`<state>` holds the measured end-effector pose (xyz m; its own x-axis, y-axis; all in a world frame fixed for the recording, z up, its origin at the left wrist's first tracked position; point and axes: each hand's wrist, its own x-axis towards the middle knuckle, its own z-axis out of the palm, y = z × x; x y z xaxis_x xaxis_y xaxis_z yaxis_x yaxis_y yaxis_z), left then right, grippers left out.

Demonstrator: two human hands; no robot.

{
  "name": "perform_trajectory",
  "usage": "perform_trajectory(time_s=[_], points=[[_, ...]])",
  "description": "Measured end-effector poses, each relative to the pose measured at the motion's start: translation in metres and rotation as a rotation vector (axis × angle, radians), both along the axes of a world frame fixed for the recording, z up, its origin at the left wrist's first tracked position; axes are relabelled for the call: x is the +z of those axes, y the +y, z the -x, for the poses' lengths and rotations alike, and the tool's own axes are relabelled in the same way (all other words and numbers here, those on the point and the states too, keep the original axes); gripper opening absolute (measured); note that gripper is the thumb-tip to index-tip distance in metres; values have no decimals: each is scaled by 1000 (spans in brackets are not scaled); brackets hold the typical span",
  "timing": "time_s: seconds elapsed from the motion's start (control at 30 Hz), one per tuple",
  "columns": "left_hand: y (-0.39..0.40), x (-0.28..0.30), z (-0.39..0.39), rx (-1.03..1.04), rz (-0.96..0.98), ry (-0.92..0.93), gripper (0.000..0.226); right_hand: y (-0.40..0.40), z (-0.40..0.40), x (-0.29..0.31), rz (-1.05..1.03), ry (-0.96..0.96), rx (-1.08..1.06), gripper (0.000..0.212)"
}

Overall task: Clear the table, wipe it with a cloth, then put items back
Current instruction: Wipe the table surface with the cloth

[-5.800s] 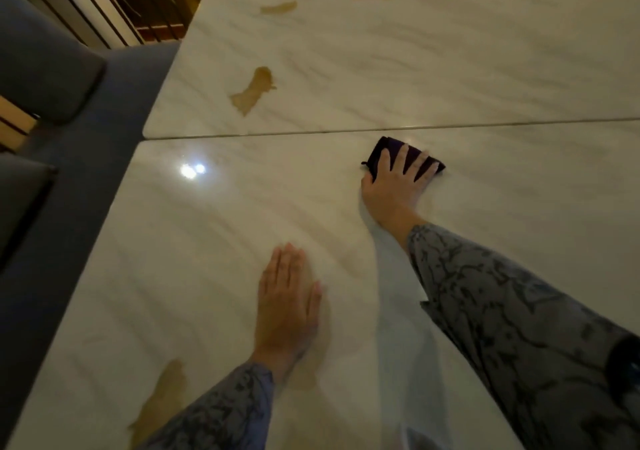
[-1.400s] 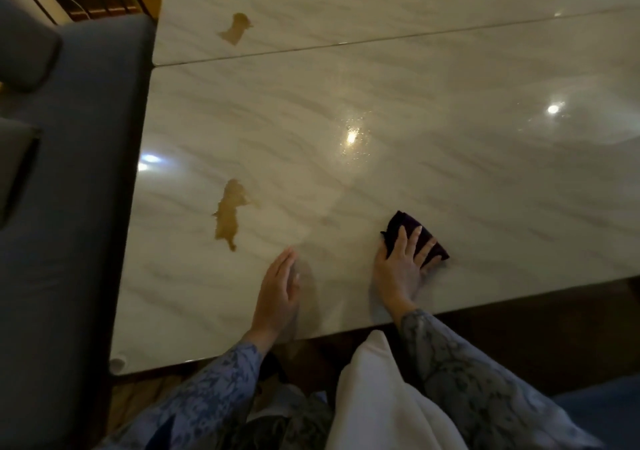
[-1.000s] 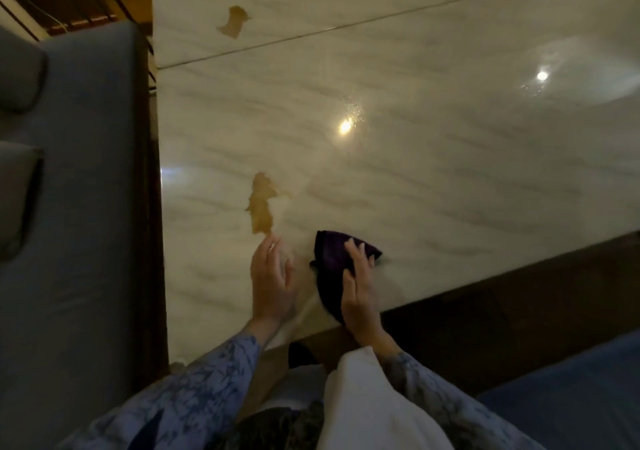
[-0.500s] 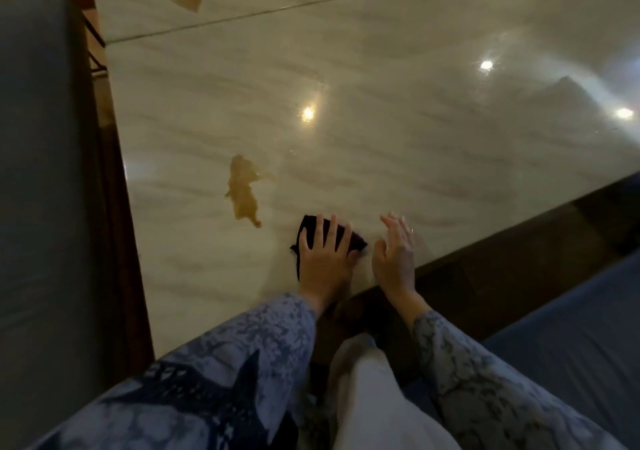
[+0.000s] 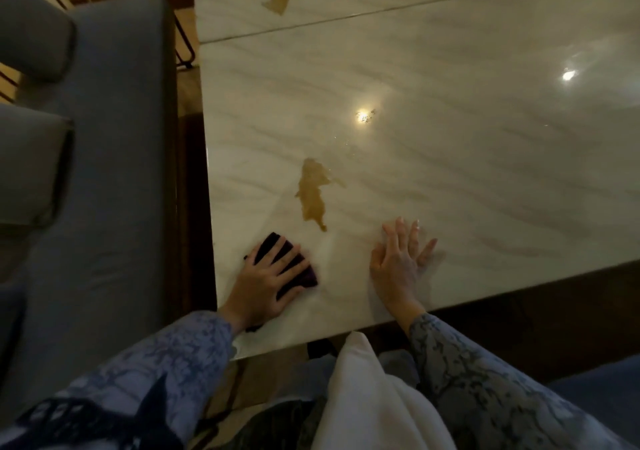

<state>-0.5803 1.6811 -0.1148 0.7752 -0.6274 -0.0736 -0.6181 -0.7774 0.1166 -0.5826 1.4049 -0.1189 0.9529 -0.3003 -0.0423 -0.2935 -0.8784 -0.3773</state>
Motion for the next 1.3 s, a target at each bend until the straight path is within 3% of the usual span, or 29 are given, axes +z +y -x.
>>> perform_trajectory(time_s=[0.2, 0.43, 0.53, 0.63, 0.8, 0.87, 0.93, 1.13, 1.3], points=[[17, 3, -51, 317, -6, -31, 53, 5, 2, -2, 66, 28, 16, 59], [-41, 3, -36, 685, 11, -55, 54, 5, 0, 0, 87, 45, -1, 61], [-53, -1, 2, 572, 67, -93, 52, 5, -1, 1, 82, 47, 5, 61], [-43, -7, 34, 294, 140, -134, 51, 5, 0, 1, 86, 46, 7, 59], [7, -5, 18, -174, 193, -98, 47, 6, 0, -2, 88, 32, -5, 58], [18, -3, 3, -248, 172, -86, 48, 3, -4, -4, 89, 30, -2, 57], [28, -1, -4, -197, 144, -105, 48, 5, -2, -5, 89, 41, 18, 57], [28, -2, -11, 271, 158, -202, 49, 6, -3, -8, 101, 70, 20, 59], [35, -5, -26, 355, 188, -206, 47, 6, -2, -8, 116, 105, 45, 60]])
